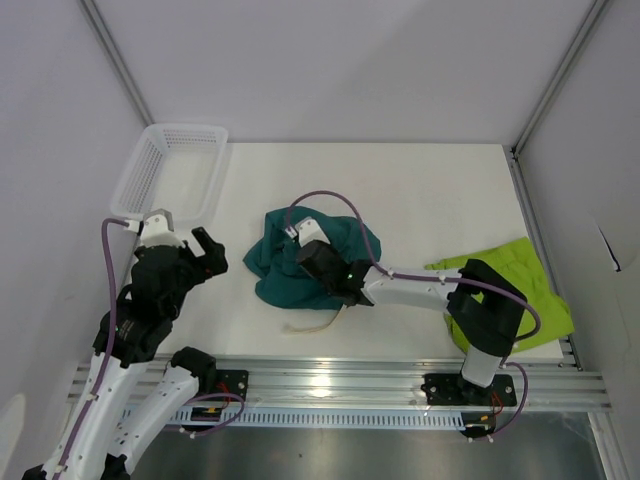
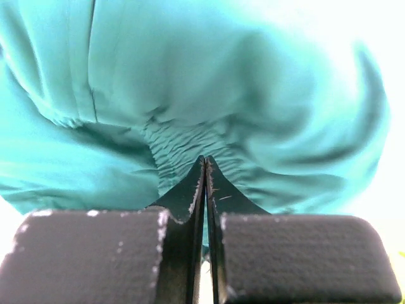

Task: Fold and stack the shorts
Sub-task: Flatten the shorts out

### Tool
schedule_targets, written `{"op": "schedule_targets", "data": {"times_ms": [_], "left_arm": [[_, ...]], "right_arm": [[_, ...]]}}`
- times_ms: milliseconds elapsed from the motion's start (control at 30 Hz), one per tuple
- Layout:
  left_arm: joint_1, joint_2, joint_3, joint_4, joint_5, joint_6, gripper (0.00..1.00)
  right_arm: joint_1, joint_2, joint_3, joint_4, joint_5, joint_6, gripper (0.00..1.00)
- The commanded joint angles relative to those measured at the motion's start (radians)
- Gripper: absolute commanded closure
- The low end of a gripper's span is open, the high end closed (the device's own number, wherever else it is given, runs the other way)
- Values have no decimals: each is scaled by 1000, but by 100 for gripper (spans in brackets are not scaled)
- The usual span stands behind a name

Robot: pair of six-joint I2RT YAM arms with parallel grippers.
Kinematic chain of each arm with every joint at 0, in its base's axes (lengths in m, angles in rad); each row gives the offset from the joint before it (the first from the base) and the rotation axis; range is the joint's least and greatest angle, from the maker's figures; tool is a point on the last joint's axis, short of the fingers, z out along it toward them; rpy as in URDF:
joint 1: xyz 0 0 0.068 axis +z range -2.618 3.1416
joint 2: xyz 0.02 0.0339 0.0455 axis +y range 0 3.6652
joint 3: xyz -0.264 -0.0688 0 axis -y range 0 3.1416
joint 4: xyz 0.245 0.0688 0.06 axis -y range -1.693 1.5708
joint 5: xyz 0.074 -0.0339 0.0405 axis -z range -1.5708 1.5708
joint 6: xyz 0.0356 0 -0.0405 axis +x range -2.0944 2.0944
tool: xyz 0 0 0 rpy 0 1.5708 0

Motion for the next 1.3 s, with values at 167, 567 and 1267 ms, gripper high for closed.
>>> {"op": "schedule_targets", "data": {"times_ms": [167,567,1267], "left_arm": [[9,-4,-9,26,33,39,1],[9,-2,-15,32,45,40,1],[9,7,-13,34,47,42,1]], "right_arm": [[-67,-246,-40,-58,-38,78,39],[-137,-395,-273,-61,-220,404,11],[-305,-298,-380,341,-541,458,100]]}}
